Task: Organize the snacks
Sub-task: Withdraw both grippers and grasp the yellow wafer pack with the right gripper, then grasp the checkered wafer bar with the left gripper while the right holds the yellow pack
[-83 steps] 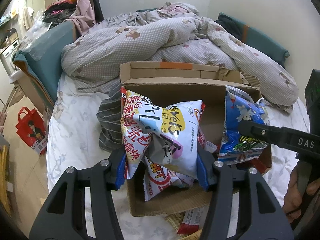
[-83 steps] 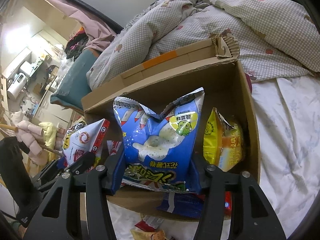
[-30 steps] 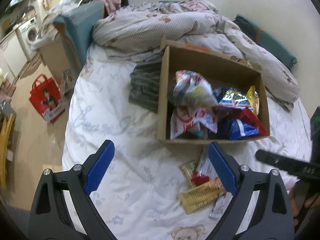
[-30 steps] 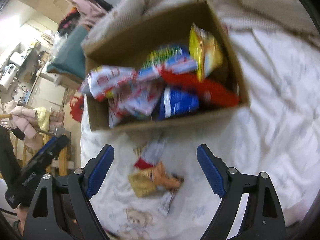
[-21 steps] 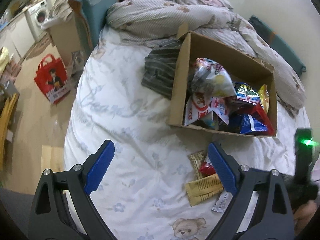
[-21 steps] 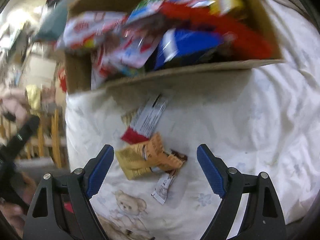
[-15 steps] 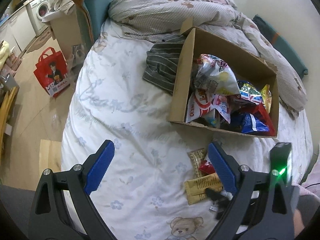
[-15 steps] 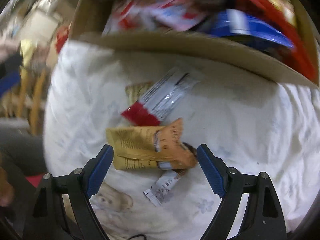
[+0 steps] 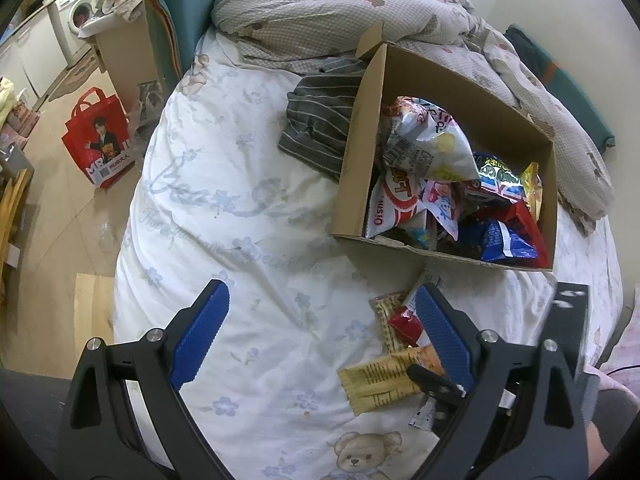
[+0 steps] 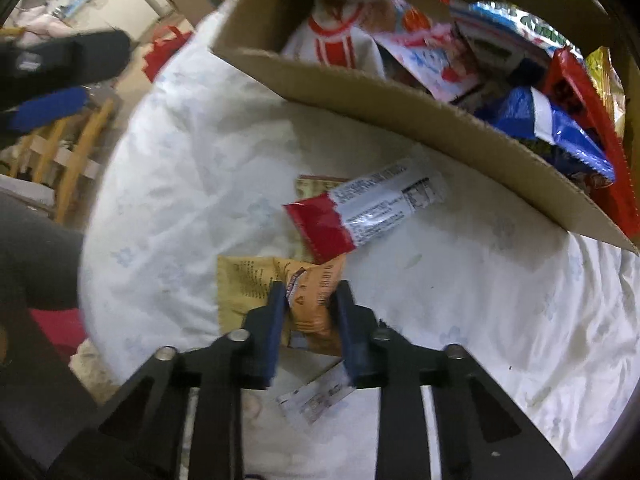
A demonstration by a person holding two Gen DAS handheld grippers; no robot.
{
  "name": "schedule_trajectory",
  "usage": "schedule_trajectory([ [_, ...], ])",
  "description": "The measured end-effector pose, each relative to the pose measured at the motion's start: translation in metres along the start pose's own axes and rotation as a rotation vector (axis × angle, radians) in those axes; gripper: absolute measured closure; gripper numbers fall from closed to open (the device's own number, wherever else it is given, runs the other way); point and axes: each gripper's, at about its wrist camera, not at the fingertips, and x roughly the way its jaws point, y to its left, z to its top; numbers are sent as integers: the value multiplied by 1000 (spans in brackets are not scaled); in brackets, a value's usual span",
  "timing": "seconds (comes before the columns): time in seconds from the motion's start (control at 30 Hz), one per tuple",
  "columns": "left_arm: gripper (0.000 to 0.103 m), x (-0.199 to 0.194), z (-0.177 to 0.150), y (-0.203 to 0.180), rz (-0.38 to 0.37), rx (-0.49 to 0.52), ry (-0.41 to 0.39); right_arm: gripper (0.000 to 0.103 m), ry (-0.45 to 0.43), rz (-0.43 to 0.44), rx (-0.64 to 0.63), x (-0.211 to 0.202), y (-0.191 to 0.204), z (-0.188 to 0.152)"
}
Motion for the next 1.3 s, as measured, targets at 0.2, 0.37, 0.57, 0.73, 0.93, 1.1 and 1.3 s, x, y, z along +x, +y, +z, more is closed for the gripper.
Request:
schedule_trajectory([
  [0.2,10,7,-4,5,22,-18,27,83,-106,69,28,-54,-7,-9],
  [0.37,11,32,-15,-3,3,-8,117,83,-250,42,224,-101,-52,-24],
  [0.57,26,76,-41,-51,-49,120,231,83,-370,53,455,-126,-99,-40],
  [0.73,35,110,-59,-88,-50,218,292,83,-387,73,495,-125,-108,-40],
  [0.93,56,126,-64,-90,17,268,292,83,-365,73,482,-120,-108,-40],
  [1.1,79,113,-66,-74,4,236,323,83,-360,71,470,-116,-105,-36],
  [1.3,79,91,-76,-47,-1,216,343,83,-367,87,450,-119,-97,-34],
])
